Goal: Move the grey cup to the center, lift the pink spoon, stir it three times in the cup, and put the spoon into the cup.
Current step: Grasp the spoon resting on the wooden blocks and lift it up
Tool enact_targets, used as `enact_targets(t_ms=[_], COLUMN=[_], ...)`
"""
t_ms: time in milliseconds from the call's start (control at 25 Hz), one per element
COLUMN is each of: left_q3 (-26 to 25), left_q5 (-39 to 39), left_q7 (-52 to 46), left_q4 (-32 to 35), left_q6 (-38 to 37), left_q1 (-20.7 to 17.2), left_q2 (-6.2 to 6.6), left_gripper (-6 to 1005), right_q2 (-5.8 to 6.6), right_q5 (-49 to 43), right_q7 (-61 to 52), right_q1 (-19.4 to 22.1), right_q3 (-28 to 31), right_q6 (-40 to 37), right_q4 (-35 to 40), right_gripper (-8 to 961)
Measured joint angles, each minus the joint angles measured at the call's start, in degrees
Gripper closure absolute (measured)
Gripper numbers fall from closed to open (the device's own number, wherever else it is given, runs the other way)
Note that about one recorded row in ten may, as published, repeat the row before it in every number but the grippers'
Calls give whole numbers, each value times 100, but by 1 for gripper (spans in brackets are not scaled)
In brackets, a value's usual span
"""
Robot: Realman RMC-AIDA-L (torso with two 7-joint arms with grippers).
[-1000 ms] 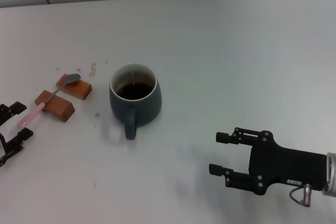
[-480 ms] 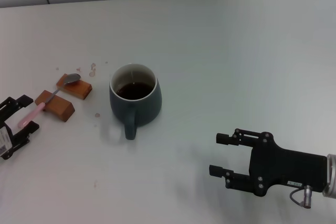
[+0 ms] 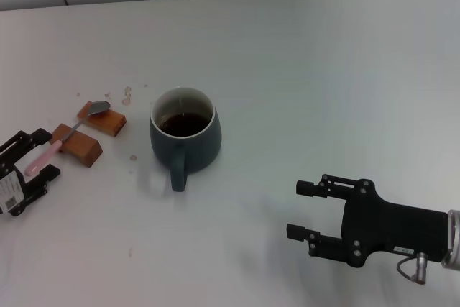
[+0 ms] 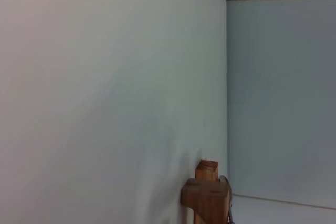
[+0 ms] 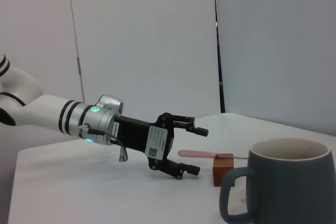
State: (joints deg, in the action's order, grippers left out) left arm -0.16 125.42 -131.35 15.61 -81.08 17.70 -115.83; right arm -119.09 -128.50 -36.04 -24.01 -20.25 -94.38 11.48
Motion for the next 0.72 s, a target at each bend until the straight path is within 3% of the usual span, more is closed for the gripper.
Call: enact_targets(t_ms=[480, 720], left_q3=[-13, -20], left_q5=[-16, -20], left_q7=[-7, 14], left_q4=[-69, -85], left_q6=[150, 202], left_q1=[51, 50], left_q2=[-1, 0], left_gripper=[285, 554], right_q2=[0, 0], right_q5=[1, 1], right_q7=[0, 0], right_q1=[-52, -52], right_q3=[7, 19], right_q6=[-2, -2], right_q4=[3, 3], right_gripper=[286, 286])
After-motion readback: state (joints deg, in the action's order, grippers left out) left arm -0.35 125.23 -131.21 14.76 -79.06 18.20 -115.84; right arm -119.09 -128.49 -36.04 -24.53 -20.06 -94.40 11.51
